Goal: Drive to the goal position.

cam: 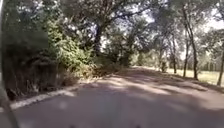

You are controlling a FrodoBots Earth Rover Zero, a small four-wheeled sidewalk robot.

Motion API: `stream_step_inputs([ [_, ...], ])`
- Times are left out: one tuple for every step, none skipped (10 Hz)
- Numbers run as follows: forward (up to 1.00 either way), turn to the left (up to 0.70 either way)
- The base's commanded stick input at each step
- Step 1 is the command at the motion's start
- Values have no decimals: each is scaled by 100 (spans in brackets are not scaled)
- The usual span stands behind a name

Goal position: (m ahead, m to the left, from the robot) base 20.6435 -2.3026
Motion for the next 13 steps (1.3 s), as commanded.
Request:
stream_step_inputs([
  [70, 0],
  [70, -14],
  [70, -26],
  [70, 0],
  [70, 0],
  [70, 0],
  [70, -13],
  [70, -35],
  [70, -35],
  [70, -35],
  [70, -35],
  [70, -35],
  [70, -35],
])
